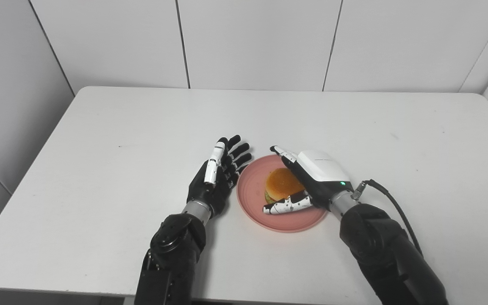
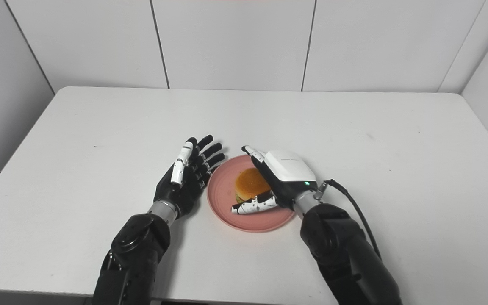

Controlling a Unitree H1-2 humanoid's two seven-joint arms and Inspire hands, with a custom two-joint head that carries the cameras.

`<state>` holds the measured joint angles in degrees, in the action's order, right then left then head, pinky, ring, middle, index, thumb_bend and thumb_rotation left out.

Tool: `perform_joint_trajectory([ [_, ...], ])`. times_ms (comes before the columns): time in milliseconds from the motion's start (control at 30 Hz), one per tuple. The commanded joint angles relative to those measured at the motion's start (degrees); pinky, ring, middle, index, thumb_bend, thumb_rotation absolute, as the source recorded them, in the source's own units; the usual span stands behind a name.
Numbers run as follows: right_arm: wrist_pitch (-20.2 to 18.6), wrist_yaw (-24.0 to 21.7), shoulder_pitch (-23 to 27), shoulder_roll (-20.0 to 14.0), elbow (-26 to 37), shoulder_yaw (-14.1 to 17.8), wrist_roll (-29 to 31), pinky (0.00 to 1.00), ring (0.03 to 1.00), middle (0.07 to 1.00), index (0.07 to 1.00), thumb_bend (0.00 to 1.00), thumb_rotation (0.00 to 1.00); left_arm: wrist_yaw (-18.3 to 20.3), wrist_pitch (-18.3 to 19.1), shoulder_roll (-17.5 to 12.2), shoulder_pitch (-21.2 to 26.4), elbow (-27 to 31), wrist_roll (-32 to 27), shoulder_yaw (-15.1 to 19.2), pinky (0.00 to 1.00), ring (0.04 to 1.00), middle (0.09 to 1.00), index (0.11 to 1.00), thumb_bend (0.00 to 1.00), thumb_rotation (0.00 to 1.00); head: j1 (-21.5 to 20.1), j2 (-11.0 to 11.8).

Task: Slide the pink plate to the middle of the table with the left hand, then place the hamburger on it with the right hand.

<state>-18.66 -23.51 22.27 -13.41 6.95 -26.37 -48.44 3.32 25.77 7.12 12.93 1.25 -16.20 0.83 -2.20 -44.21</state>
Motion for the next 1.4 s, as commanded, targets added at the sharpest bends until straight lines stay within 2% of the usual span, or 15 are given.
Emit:
perform_joint_trajectory([
  [0,1.37,-0.03,2.19,-0.14,2.48,0.91,0.81,0.82,0.935,0.980,0.991,0.98,0.60,0.64,-0.16,0.08,2.11,1.59,-0.57,-0.15,0.90,0.916,0.908,0.904,0.38,1.00,0.08,-0.02],
  [267,0.42,-3.96,3.04,-1.06,5.84,1.97,2.99,0.84,0.962,1.000,1.000,1.00,0.67,0.80,-0.43,-0.11,2.30,1.30,-0.57,-0.04,0.91,0.902,0.909,0.911,0.39,1.00,-0.02,0.11],
  [467,1.44,-4.26,3.51,-1.82,7.79,3.57,4.93,0.86,0.948,0.990,1.000,1.00,0.72,0.68,-0.94,-0.08,2.43,1.41,-1.06,0.76,0.92,0.900,0.905,0.909,0.38,1.00,0.24,0.36],
  [567,3.52,-0.51,2.31,-1.19,9.09,6.66,8.15,0.79,0.909,0.958,0.990,1.00,0.71,0.28,-2.36,-0.43,2.46,2.08,-0.30,1.01,0.91,0.902,0.909,0.909,0.37,1.00,0.40,0.57],
  [633,4.90,1.93,1.06,-0.23,10.24,9.59,12.04,0.74,0.890,0.947,0.982,1.00,0.74,0.43,-3.62,-1.08,2.32,2.85,0.66,0.83,0.92,0.913,0.920,0.919,0.38,1.00,0.31,0.73],
  [667,5.25,2.91,0.43,0.45,11.03,11.15,14.21,0.74,0.897,0.953,0.985,1.00,0.74,0.43,-4.18,-1.47,2.19,3.33,1.27,0.72,0.92,0.917,0.925,0.924,0.39,1.00,0.16,0.82],
  [700,5.56,3.97,-0.16,1.11,11.87,12.74,16.19,0.77,0.915,0.965,0.992,0.98,0.76,0.26,-4.71,-1.82,2.04,3.87,2.11,0.49,0.92,0.919,0.928,0.928,0.40,1.00,0.16,0.82],
  [733,5.75,5.07,-0.62,1.72,12.52,13.88,17.29,0.82,0.929,0.972,0.996,0.93,0.81,0.16,-5.19,-2.24,1.87,4.38,2.96,0.29,0.93,0.924,0.935,0.933,0.41,1.00,0.06,0.92],
  [767,5.43,6.23,-1.10,2.12,13.25,14.94,17.65,0.83,0.928,0.968,0.996,0.92,0.86,0.08,-5.87,-2.69,1.64,4.93,3.93,0.03,0.93,0.928,0.939,0.937,0.41,1.00,0.06,0.93],
  [800,4.67,7.10,-1.54,2.68,13.86,15.81,17.92,0.83,0.923,0.963,0.995,0.91,0.95,0.11,-6.55,-3.19,1.40,5.34,4.61,-0.10,0.95,0.938,0.948,0.946,0.42,1.00,0.07,0.95],
  [867,3.97,8.69,-2.77,3.46,14.39,17.95,19.72,0.84,0.935,0.969,0.997,0.89,0.98,0.22,-8.26,-4.26,0.69,6.11,6.22,-0.51,0.97,0.949,0.955,0.954,0.42,1.00,0.06,1.00],
  [1033,7.35,12.55,-6.73,7.68,10.45,26.02,34.15,0.99,0.997,0.999,1.000,0.92,1.00,0.42,-12.99,-6.01,-2.35,7.95,9.37,-1.71,1.00,0.987,0.991,0.985,0.45,1.00,-0.47,1.08],
  [1133,7.30,13.37,-8.48,9.77,8.45,29.14,41.36,1.00,1.000,1.000,1.000,0.96,1.00,-0.04,-15.99,-6.51,-4.02,8.01,11.61,-2.52,1.00,0.999,0.999,0.997,0.42,1.00,-0.67,0.98],
  [1300,8.17,14.84,-12.03,12.37,5.56,31.85,49.39,1.00,1.000,1.000,1.000,0.91,1.00,-0.18,-19.41,-7.38,-6.49,7.48,14.70,-3.49,1.00,1.000,1.000,1.000,0.45,0.99,-0.34,0.82],
  [1367,9.56,14.92,-13.07,12.73,3.65,32.47,51.66,1.00,1.000,1.000,1.000,0.88,1.00,-0.36,-21.23,-7.17,-7.47,6.62,15.09,-3.51,1.00,1.000,1.000,1.000,0.42,0.99,-0.22,0.78],
])
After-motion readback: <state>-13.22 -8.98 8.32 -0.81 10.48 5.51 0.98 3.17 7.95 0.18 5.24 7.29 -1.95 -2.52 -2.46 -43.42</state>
